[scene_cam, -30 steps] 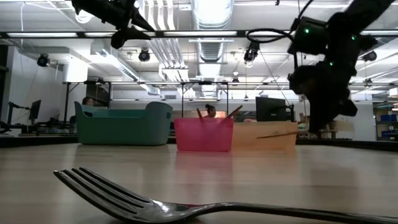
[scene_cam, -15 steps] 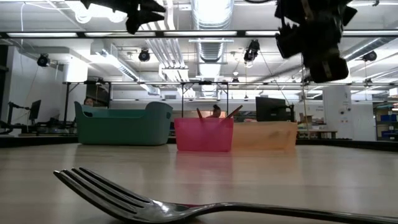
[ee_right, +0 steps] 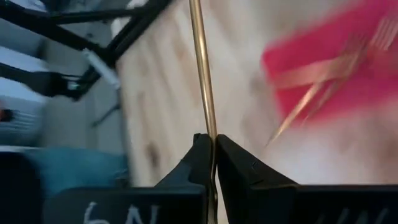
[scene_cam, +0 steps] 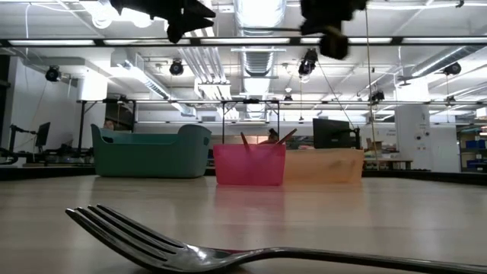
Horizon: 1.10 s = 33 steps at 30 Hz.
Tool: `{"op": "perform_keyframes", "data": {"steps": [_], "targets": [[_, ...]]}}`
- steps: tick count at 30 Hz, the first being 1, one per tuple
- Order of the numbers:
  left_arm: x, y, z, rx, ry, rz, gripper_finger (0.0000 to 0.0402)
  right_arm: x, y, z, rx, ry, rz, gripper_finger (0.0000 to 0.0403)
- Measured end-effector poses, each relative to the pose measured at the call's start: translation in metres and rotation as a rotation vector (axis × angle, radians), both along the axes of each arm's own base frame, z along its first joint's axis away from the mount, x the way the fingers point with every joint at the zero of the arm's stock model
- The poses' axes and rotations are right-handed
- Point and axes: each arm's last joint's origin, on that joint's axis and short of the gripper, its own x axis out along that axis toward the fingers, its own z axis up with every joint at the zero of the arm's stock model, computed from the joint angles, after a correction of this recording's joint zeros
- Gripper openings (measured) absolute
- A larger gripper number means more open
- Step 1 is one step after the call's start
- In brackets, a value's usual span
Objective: Sort silverware by color (type)
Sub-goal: Put the golden fork into the red bin
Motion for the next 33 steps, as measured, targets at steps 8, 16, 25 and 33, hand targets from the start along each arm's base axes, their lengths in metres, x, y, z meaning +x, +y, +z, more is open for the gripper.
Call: {"op": "perform_keyframes", "data": {"steps": [8,16,25,33], "targets": [[0.008,0.002,-0.005,-0.075,-0.018,-0.133,0.0147,0.048,-0.031,0.023,-0.336,0.107,0.166,0.0009],[0.026,0.010,-0.027,-0.144,0.049,-0.244,0.0184,0.085,-0.068,0.022,-0.434,0.227,0.335,0.0009],[0.043,0.014,-0.056,-0.254,0.165,-0.279,0.0182,0.101,-0.088,0.039,-0.601,0.275,0.389,0.0009],[0.055,0.011,-0.069,-0.281,0.209,-0.269,0.0182,0.099,-0.094,0.037,-0.616,0.311,0.377,0.0009]]}}
